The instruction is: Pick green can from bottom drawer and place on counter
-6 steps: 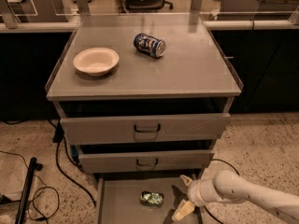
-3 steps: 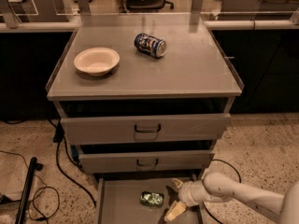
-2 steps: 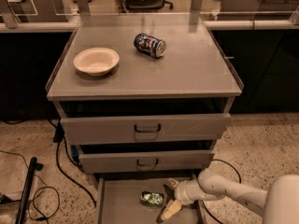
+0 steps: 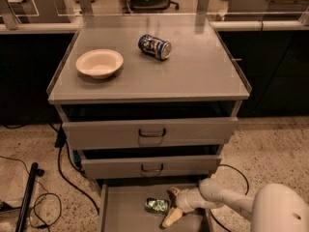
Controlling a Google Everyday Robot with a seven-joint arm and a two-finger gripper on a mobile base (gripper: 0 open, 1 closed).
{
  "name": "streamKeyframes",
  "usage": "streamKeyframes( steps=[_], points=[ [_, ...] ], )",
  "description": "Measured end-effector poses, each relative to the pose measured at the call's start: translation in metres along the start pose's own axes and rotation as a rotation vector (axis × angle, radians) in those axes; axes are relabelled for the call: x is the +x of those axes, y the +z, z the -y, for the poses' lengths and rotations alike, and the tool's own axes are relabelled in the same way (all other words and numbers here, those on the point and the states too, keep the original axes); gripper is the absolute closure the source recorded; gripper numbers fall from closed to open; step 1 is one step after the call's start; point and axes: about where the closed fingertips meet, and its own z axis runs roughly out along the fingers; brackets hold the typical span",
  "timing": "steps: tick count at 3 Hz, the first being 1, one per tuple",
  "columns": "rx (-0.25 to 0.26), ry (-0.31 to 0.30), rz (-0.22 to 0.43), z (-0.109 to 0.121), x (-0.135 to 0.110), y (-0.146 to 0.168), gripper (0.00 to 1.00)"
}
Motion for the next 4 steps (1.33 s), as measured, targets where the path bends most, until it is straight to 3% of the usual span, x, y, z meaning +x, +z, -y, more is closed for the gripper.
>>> streamKeyframes(
  steps=[2, 4],
  points=[
    [-0.014, -0.003, 0.023, 0.010, 0.012, 0.037, 0.00],
    [-0.031, -0.007, 0.028, 0.003, 0.023, 0.071, 0.00]
  ],
)
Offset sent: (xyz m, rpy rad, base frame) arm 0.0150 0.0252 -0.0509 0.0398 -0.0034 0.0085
